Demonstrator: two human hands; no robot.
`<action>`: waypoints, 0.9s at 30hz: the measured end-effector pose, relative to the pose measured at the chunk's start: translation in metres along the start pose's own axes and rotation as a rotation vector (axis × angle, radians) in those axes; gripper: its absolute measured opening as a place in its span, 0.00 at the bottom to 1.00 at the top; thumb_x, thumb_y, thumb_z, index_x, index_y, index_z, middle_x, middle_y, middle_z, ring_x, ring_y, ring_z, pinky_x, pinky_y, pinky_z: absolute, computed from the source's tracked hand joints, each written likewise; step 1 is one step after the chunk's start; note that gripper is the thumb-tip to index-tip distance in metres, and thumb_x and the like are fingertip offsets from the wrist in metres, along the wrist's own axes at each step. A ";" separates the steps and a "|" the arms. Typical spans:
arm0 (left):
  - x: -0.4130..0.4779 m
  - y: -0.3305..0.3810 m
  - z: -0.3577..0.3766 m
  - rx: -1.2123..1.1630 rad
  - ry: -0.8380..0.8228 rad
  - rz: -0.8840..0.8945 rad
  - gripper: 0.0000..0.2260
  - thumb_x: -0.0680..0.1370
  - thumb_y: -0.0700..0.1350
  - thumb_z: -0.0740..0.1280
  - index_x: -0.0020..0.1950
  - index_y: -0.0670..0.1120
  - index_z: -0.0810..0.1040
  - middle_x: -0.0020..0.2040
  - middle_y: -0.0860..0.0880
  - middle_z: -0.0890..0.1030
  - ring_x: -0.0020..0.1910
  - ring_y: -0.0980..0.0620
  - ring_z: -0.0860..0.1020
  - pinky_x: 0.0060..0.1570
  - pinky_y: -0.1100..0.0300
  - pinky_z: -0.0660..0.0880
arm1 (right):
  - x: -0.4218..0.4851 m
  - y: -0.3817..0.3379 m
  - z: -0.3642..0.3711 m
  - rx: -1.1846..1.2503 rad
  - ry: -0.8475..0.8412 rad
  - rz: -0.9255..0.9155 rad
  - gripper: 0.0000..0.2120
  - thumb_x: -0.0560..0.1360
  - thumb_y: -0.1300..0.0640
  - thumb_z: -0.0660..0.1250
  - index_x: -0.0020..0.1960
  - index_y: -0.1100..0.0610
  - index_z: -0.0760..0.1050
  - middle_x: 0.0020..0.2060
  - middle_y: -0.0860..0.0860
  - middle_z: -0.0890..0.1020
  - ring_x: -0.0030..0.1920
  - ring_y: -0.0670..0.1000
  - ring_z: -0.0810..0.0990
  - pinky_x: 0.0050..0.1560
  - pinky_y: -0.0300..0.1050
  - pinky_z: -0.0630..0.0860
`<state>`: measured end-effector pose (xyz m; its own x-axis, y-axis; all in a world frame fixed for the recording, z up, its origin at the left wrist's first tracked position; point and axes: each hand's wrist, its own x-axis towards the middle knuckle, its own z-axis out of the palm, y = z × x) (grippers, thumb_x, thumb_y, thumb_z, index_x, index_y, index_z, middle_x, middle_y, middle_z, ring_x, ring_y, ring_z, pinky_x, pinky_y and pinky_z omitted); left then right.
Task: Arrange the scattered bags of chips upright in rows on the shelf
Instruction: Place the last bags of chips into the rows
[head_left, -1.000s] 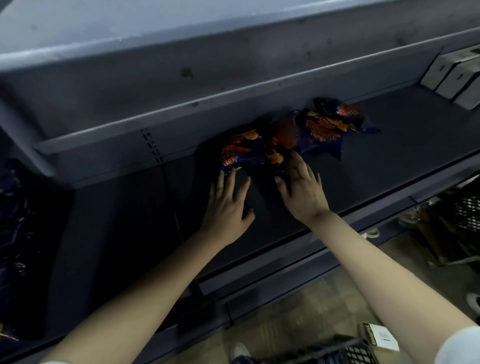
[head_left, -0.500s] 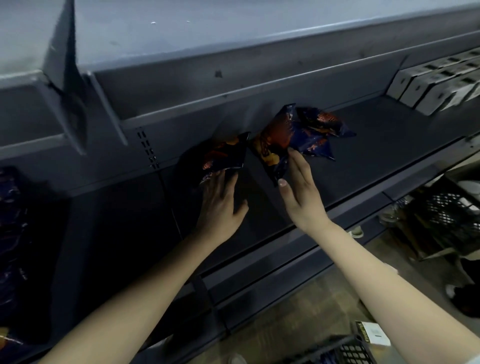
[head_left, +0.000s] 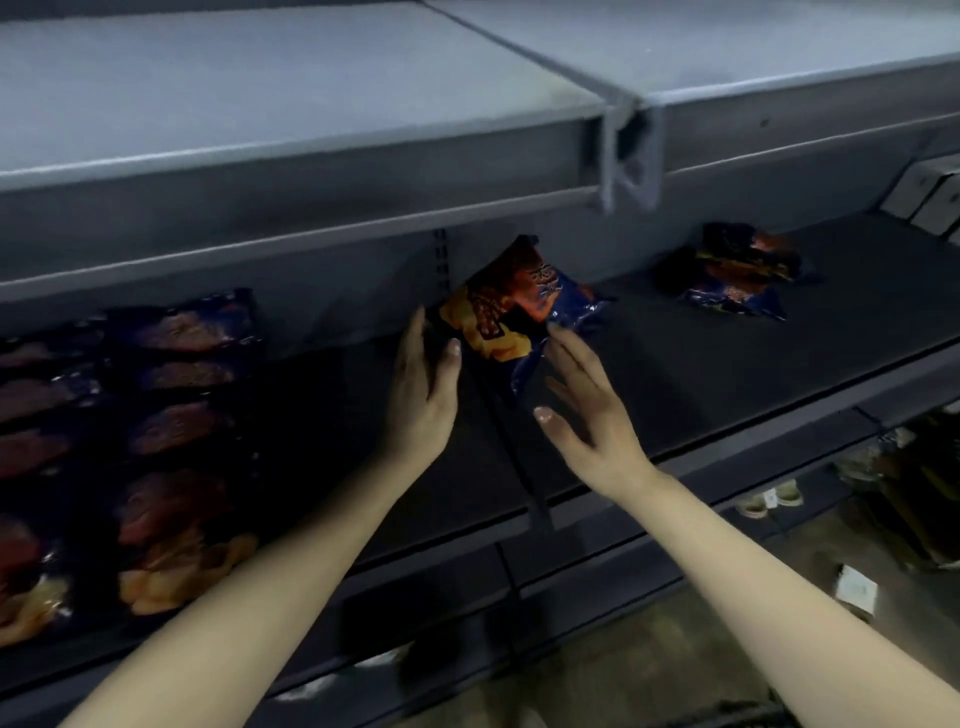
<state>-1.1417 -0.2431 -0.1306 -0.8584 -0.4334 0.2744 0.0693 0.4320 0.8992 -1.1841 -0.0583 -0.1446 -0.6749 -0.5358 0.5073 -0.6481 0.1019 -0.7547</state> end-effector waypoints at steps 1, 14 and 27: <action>0.001 -0.003 -0.018 -0.009 0.055 -0.023 0.30 0.78 0.59 0.54 0.77 0.47 0.53 0.76 0.46 0.59 0.73 0.51 0.60 0.70 0.57 0.58 | -0.001 -0.005 0.014 0.034 -0.039 -0.020 0.32 0.78 0.45 0.60 0.74 0.63 0.58 0.75 0.43 0.55 0.74 0.50 0.60 0.68 0.54 0.69; -0.018 -0.036 -0.116 0.026 -0.092 -0.265 0.38 0.67 0.65 0.67 0.73 0.56 0.58 0.49 0.66 0.69 0.43 0.72 0.69 0.37 0.76 0.67 | 0.007 -0.017 0.098 0.036 -0.275 -0.165 0.29 0.78 0.57 0.62 0.75 0.61 0.56 0.76 0.48 0.57 0.75 0.50 0.57 0.73 0.42 0.57; -0.004 -0.007 -0.085 -0.516 0.335 -0.388 0.29 0.70 0.46 0.75 0.65 0.46 0.64 0.58 0.49 0.76 0.58 0.50 0.77 0.60 0.50 0.74 | 0.005 -0.021 0.091 0.243 -0.048 0.273 0.33 0.76 0.47 0.63 0.75 0.43 0.49 0.72 0.38 0.59 0.71 0.40 0.63 0.69 0.43 0.67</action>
<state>-1.0956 -0.3117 -0.1087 -0.6741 -0.7341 -0.0812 0.0934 -0.1939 0.9766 -1.1420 -0.1397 -0.1638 -0.7904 -0.5555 0.2581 -0.3400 0.0474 -0.9392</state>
